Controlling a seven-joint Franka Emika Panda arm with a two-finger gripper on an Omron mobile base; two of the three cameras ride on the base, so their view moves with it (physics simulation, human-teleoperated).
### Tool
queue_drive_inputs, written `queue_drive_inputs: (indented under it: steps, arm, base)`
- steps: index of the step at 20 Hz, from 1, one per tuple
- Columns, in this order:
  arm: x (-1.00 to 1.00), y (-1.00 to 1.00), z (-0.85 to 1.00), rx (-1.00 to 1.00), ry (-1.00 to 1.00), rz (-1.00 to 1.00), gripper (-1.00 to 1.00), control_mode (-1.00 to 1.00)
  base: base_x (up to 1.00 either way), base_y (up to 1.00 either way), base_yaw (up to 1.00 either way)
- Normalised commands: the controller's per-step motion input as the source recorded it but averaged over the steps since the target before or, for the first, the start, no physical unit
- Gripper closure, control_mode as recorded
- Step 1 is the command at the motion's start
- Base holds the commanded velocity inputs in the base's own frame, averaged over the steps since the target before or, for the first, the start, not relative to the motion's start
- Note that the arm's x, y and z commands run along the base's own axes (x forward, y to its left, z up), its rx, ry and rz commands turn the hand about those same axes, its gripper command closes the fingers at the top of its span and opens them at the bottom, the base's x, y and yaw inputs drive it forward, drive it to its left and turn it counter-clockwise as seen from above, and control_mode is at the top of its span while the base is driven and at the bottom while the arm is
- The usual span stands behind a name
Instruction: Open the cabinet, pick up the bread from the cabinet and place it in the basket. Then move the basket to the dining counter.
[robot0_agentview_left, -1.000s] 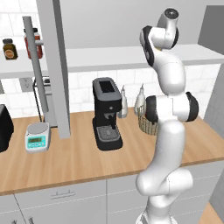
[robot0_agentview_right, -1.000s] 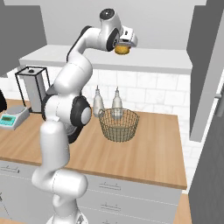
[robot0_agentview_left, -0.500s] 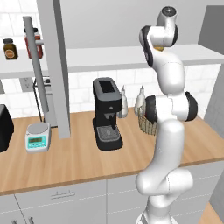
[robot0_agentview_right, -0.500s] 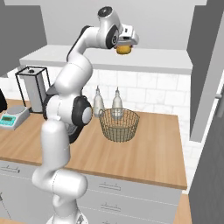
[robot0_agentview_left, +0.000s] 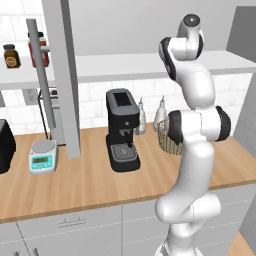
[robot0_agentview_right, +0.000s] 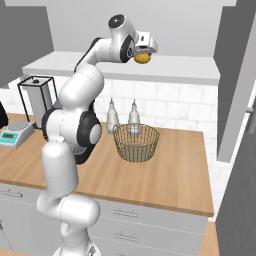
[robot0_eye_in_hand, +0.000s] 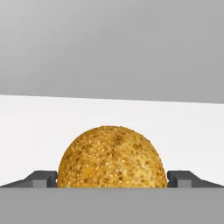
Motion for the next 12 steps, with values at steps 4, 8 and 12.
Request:
queue_drive_inputs:
  steps: [4,8,12]
  arm:
    - [0.00,0.00,0.00,0.00,-0.03,0.00,1.00,-1.00]
    - [-0.03,0.00,0.00,0.00,-0.07,0.00,1.00,-1.00]
    - [-0.30,0.02,0.00,-0.01,-0.11,0.00,1.00,-1.00]
  base:
    - [0.00,0.00,0.00]
    - [0.00,0.00,0.00]
    - [0.00,0.00,0.00]
